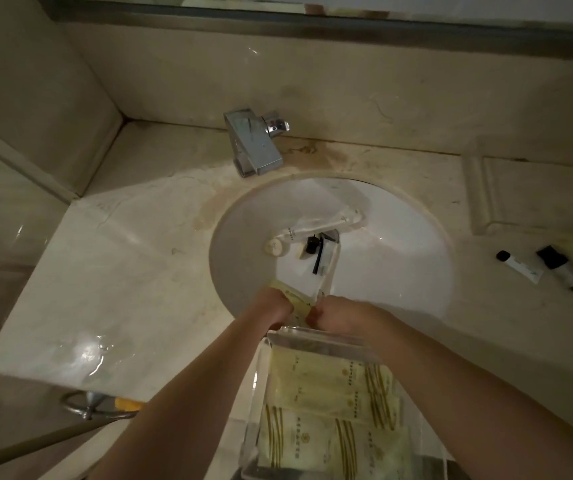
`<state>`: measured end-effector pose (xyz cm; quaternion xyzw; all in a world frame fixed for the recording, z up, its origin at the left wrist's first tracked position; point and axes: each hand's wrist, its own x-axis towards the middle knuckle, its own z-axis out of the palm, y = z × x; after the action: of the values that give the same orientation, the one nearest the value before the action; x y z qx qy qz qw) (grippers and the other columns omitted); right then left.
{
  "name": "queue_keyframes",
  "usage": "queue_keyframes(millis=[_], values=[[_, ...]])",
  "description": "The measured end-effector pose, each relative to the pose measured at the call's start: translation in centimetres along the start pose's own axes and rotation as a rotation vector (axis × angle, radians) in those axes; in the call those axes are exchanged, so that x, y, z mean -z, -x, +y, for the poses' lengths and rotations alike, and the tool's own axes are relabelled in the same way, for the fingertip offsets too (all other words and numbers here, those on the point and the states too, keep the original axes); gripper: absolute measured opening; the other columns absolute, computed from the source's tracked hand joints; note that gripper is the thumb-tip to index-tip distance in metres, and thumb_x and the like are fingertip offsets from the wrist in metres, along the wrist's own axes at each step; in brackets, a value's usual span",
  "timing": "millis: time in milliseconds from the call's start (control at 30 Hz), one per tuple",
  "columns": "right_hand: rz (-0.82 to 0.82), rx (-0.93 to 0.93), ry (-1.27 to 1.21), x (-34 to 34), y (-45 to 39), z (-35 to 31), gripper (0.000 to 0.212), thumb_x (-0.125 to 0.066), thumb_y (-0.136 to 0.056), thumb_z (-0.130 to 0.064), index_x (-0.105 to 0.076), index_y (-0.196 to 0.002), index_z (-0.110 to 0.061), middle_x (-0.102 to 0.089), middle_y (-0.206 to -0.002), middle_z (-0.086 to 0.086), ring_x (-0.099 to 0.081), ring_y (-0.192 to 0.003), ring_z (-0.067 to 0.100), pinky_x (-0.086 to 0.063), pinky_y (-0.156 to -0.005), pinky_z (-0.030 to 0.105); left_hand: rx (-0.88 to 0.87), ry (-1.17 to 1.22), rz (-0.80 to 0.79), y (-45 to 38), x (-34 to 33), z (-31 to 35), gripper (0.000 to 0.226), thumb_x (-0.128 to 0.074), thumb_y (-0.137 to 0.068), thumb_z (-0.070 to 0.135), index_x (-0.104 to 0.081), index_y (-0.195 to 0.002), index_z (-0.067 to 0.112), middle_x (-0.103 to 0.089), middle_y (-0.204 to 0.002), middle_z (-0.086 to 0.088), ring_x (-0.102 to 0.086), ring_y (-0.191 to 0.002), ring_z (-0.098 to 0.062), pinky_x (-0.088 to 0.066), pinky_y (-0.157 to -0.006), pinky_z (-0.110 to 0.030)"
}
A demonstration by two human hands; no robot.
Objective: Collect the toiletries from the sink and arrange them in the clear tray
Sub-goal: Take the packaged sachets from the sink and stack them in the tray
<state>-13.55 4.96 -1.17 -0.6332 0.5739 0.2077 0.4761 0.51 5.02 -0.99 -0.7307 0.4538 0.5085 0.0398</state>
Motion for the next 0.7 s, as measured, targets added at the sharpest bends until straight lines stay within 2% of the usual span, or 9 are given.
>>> queue_keyframes(millis=[133, 200, 300, 333, 400, 467, 533, 600, 700], values=[[0.021, -0.084, -0.134, -1.1, -1.7, 0.5, 0.026, -0.057, -0.089, -0.026, -0.066, -0.105, -0.008, -0.065, -0.103, 0.010, -0.062, -0.091, 0.023, -0.050, -0.085, 0.034, 0.022, 0.038, -0.023, -0.6, -0.2, -0.2, 0.014, -0.049, -0.092, 0.008, -0.064, -0.093, 0.006, -0.056, -0.070, -0.005, -0.051, -0.058, -0.015, -0.040, -0.049, -0.024], [0.043, -0.076, -0.162, -1.4, -2.0, 0.7, 0.025, -0.057, -0.089, -0.023, -0.067, -0.105, -0.007, -0.066, -0.102, 0.010, -0.063, -0.091, 0.024, -0.052, -0.087, 0.036, 0.042, 0.092, -0.054, -0.9, -0.3, -0.4, 0.018, -0.052, -0.091, 0.006, -0.067, -0.101, 0.004, -0.062, -0.080, -0.008, -0.057, -0.063, -0.019, -0.045, -0.051, -0.026], [0.054, -0.032, -0.097, -1.3, -2.0, 1.1, 0.023, -0.053, -0.090, -0.019, -0.067, -0.107, -0.009, -0.066, -0.105, 0.010, -0.063, -0.093, 0.024, -0.052, -0.088, 0.036, 0.062, 0.162, -0.103, -0.9, -0.2, -0.5, 0.015, -0.056, -0.088, 0.001, -0.066, -0.086, 0.011, -0.065, -0.089, -0.010, -0.063, -0.081, -0.024, -0.055, -0.079, -0.037], [0.071, -0.020, -0.054, -1.2, -1.9, 1.1, 0.025, -0.053, -0.090, -0.017, -0.067, -0.109, -0.009, -0.066, -0.109, 0.010, -0.063, -0.096, 0.025, -0.052, -0.088, 0.036, 0.068, 0.180, -0.114, -1.0, -0.2, -0.5, 0.018, -0.056, -0.087, -0.001, -0.064, -0.078, 0.012, -0.066, -0.087, -0.012, -0.062, -0.081, -0.025, -0.055, -0.082, -0.039], [0.177, -0.006, -0.047, -1.0, -1.5, 1.3, 0.025, -0.054, -0.088, -0.012, -0.068, -0.109, -0.013, -0.065, -0.111, 0.009, -0.062, -0.097, 0.027, -0.052, -0.089, 0.037, 0.067, 0.189, -0.110, -1.2, -0.3, -0.6, 0.024, -0.054, -0.084, -0.007, -0.061, -0.074, 0.014, -0.066, -0.086, -0.017, -0.060, -0.076, -0.026, -0.052, -0.076, -0.038], [0.340, -0.016, -0.140, -0.6, -1.1, 1.5, 0.017, -0.055, -0.086, -0.011, -0.066, -0.095, -0.021, -0.066, -0.103, 0.008, -0.064, -0.089, 0.027, -0.054, -0.084, 0.038, 0.051, 0.206, -0.053, -1.2, -0.3, -0.3, 0.024, -0.053, -0.082, -0.009, -0.065, -0.089, 0.011, -0.069, -0.092, -0.020, -0.062, -0.073, -0.025, -0.052, -0.073, -0.033], [0.444, -0.014, -0.240, 0.0, -0.7, 1.7, 0.016, -0.054, -0.085, -0.009, -0.056, -0.084, -0.024, -0.065, -0.091, 0.007, -0.063, -0.079, 0.027, -0.056, -0.074, 0.036, 0.009, 0.184, 0.062, -1.2, -0.1, -0.1, 0.027, -0.058, -0.082, -0.005, -0.068, -0.103, 0.010, -0.071, -0.102, -0.016, -0.068, -0.083, -0.025, -0.057, -0.081, -0.033], [0.478, 0.007, -0.329, 0.8, -0.1, 1.7, 0.018, -0.052, -0.087, -0.005, -0.050, -0.090, -0.022, -0.062, -0.091, 0.007, -0.062, -0.077, 0.027, -0.053, -0.067, 0.036, -0.050, 0.104, 0.174, -1.0, 0.6, 0.1, 0.024, -0.061, -0.081, 0.001, -0.069, -0.100, 0.013, -0.069, -0.105, -0.010, -0.065, -0.098, -0.023, -0.054, -0.089, -0.033], [0.513, 0.029, -0.476, 1.8, 0.6, 1.5, 0.030, -0.051, -0.090, -0.001, -0.051, -0.114, -0.018, -0.058, -0.103, 0.004, -0.061, -0.087, 0.027, -0.052, -0.066, 0.035, -0.175, -0.041, 0.254, -0.2, 1.7, 0.5, 0.016, -0.069, -0.081, 0.012, -0.070, -0.096, 0.015, -0.065, -0.105, -0.006, -0.061, -0.102, -0.022, -0.050, -0.089, -0.033]])
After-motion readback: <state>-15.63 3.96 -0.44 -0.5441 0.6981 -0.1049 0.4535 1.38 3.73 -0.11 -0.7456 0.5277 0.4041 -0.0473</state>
